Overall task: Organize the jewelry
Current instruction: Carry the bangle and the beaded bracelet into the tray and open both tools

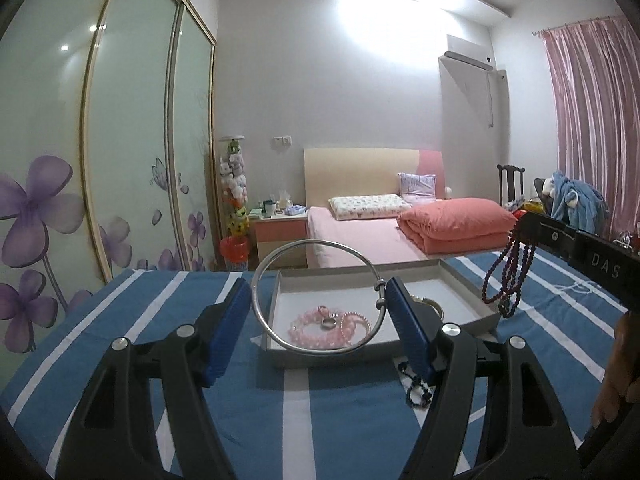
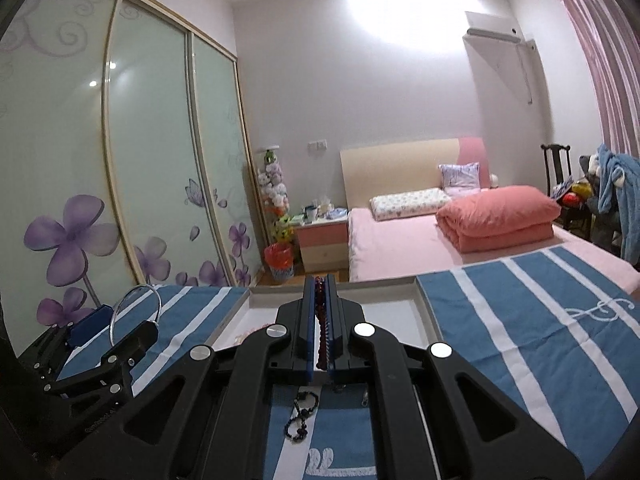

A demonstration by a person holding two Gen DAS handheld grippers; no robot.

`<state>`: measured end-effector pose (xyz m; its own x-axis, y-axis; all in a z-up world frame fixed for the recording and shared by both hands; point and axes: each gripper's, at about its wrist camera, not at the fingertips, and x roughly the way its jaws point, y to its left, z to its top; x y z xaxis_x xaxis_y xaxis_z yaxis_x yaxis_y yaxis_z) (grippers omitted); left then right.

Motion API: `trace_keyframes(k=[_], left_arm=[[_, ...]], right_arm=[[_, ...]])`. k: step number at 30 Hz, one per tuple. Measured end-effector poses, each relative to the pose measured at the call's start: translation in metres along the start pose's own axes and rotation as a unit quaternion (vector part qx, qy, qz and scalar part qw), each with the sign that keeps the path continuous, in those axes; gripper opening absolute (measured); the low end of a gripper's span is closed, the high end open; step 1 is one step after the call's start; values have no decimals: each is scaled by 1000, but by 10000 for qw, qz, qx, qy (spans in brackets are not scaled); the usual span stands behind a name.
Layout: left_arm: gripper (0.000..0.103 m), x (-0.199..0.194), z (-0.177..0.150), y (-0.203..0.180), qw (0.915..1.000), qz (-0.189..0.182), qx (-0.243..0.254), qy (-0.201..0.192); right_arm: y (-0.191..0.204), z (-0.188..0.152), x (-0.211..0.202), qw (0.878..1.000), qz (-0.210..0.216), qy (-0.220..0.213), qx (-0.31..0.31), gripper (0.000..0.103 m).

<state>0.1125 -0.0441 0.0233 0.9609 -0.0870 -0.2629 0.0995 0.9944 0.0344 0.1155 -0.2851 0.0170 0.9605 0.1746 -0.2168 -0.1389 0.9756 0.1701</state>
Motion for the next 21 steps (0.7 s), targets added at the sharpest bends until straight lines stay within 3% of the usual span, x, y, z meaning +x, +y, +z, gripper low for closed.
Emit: trace_keyframes(k=[10, 21], left_arm=[[68, 12, 8, -3, 9999, 43, 33, -119], [68, 48, 14, -5, 9998, 132, 88, -78]], right_arm=[[3, 4, 6, 9996, -133, -242, -115, 5], [0, 11, 33, 9995, -184, -231, -145, 5]])
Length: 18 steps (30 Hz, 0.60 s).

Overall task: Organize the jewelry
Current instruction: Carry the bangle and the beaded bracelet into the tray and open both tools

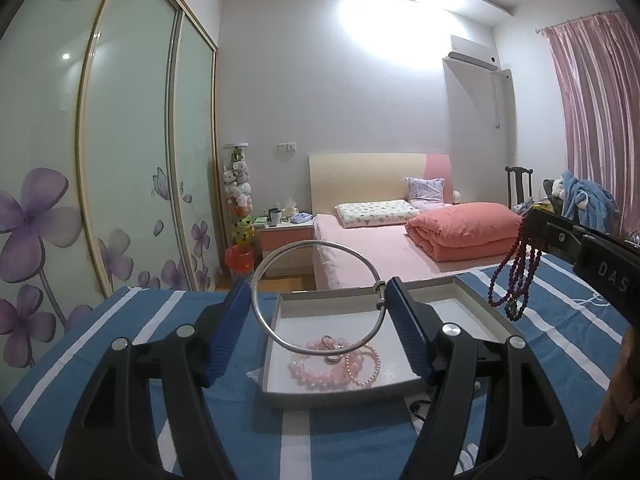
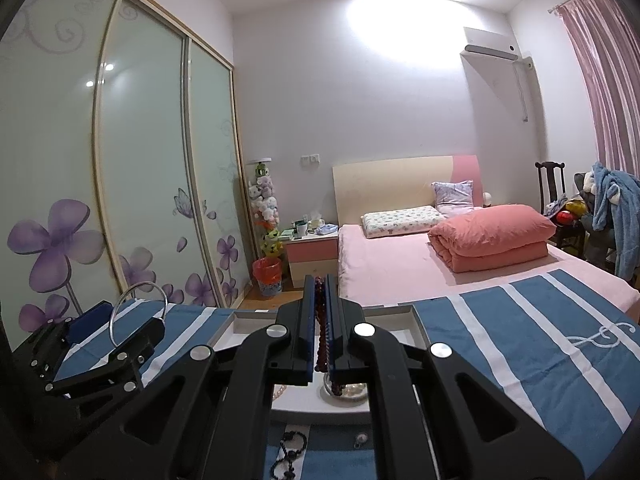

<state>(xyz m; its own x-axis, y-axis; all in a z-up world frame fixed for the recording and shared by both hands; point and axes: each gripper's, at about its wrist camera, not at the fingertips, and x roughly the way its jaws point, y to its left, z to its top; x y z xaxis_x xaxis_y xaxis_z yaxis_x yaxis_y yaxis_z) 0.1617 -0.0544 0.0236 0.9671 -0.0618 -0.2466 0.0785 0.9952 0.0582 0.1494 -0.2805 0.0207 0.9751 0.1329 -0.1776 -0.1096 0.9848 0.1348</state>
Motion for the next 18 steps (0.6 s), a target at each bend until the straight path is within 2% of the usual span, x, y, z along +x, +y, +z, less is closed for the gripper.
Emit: trace_keyframes(k=[7, 18], left_arm=[[68, 37, 5, 3, 9998, -48, -59, 186], [68, 104, -2, -1, 9967, -238, -168, 755]], right_arm=[[-7, 2, 31, 9995, 90, 247, 146, 5], [-22, -14, 102, 9922, 146, 1107, 562, 5]])
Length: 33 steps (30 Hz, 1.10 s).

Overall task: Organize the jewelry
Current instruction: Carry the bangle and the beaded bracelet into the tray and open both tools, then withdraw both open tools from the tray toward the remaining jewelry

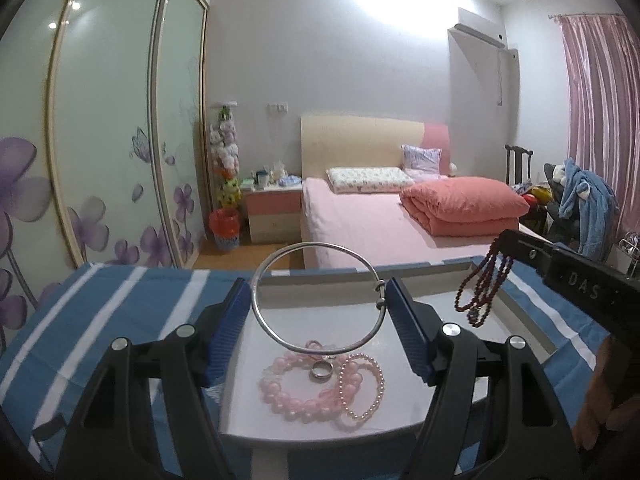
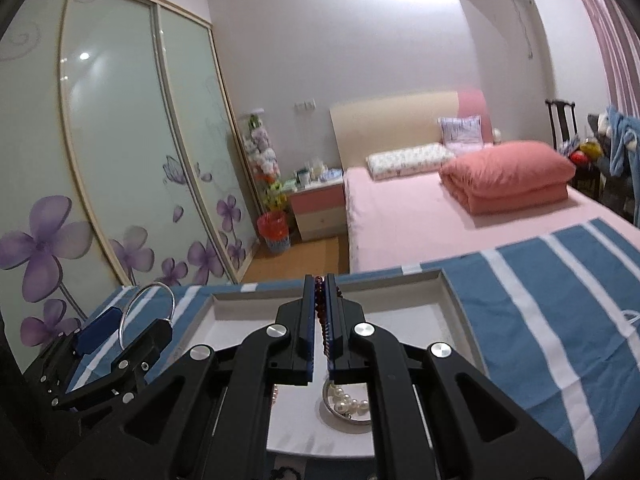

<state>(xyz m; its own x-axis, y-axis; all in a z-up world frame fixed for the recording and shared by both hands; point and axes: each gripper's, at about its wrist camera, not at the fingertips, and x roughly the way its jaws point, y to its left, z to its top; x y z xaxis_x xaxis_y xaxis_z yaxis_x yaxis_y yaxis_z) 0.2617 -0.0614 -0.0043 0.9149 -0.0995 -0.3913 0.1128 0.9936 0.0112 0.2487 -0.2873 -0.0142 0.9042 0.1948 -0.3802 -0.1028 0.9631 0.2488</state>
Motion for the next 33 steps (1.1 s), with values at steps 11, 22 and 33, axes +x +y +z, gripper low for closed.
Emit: trace_keyframes(k=[11, 22, 33], left_arm=[[69, 30, -9, 4, 9992, -78, -69, 374], [69, 4, -10, 23, 9990, 113, -283, 312], [73, -37, -44, 30, 9962, -67, -183, 855]], right_arm=[[-11, -8, 27, 9976, -8, 637, 286, 38], [-24, -7, 5, 9975, -121, 549, 417, 38], [-24, -34, -21, 9943, -133, 1040, 166, 38]])
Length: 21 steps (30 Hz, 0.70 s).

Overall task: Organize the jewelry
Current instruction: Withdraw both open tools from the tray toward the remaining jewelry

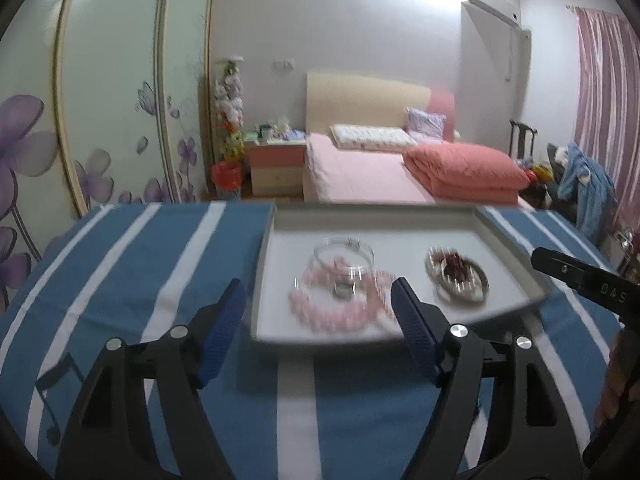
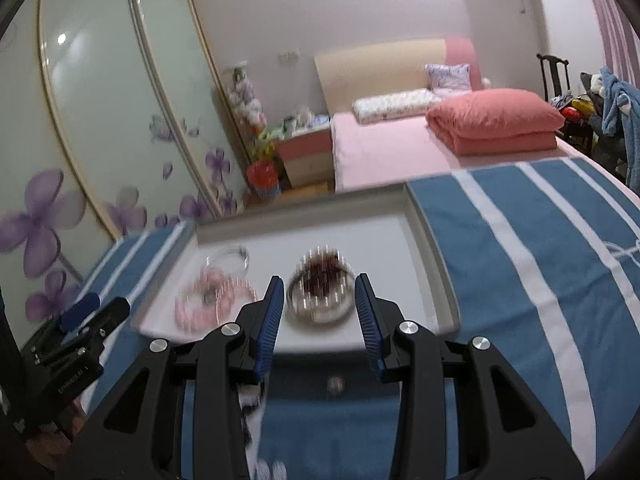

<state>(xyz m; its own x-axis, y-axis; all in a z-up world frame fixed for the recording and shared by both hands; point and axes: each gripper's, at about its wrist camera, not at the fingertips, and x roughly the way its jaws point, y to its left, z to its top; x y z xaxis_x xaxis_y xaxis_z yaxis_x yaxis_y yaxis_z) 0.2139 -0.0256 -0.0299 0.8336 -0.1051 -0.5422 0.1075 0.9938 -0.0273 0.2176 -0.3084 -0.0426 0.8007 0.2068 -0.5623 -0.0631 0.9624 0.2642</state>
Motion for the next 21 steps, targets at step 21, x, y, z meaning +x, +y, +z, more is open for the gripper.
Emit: trace_keyframes(k=[21], left_arm=[[84, 2, -43, 3, 9948, 24, 268, 982]], right_arm=[[8, -49, 39, 9892, -446, 1281, -562, 30]])
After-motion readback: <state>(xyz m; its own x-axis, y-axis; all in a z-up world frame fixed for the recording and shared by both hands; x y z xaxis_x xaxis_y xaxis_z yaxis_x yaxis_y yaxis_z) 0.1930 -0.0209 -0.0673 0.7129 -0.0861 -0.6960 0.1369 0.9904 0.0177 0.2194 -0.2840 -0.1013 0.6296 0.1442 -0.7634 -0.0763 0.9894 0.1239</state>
